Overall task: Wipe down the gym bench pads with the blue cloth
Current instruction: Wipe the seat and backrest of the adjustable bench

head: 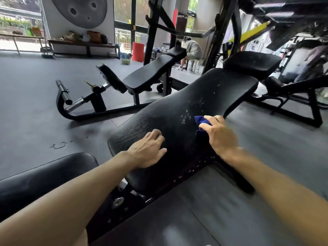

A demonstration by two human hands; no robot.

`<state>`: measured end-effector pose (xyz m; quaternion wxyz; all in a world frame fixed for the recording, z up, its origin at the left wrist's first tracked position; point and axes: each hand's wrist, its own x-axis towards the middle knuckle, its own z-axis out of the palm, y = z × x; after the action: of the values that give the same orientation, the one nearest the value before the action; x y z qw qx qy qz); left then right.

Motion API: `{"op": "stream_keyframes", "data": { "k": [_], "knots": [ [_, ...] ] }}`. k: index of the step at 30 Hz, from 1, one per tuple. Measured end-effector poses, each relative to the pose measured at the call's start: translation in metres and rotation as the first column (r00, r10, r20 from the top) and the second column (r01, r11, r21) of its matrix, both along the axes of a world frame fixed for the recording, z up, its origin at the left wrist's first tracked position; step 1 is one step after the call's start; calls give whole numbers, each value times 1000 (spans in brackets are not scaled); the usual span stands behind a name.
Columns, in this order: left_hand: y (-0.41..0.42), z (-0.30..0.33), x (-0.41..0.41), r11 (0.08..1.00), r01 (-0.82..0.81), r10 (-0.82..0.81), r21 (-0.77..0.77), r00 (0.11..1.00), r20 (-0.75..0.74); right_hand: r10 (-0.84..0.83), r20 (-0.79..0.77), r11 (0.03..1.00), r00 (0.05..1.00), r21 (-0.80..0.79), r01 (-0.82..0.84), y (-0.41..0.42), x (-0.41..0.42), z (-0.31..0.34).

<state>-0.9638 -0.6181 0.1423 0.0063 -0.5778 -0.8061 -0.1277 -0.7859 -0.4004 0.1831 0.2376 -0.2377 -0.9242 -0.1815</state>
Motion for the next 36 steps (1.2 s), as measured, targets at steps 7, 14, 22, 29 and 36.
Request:
{"op": "stream_keyframes", "data": {
  "k": [7, 14, 22, 29, 36],
  "knots": [
    [45, -13, -16, 983, -60, 71, 171, 996, -62, 181, -108, 979, 978, 113, -169, 11, 2, -7],
    [48, -16, -17, 978, -37, 51, 205, 997, -65, 436, 23, 900, 900, -12, -436, -61, 1, -38],
    [31, -11, -16, 986, -65, 65, 155, 998, 7, 520, 156, 804, 840, -420, -421, -38, -11, 27],
    [32, -12, -12, 984, -42, 39, 174, 999, 22, 472, 373, 866, 799, -368, -339, -15, -14, 39],
    [34, -12, -14, 985, -37, 35, 170, 999, 14, 249, 40, 968, 968, -45, -247, -45, -6, -21]
  ]
}}
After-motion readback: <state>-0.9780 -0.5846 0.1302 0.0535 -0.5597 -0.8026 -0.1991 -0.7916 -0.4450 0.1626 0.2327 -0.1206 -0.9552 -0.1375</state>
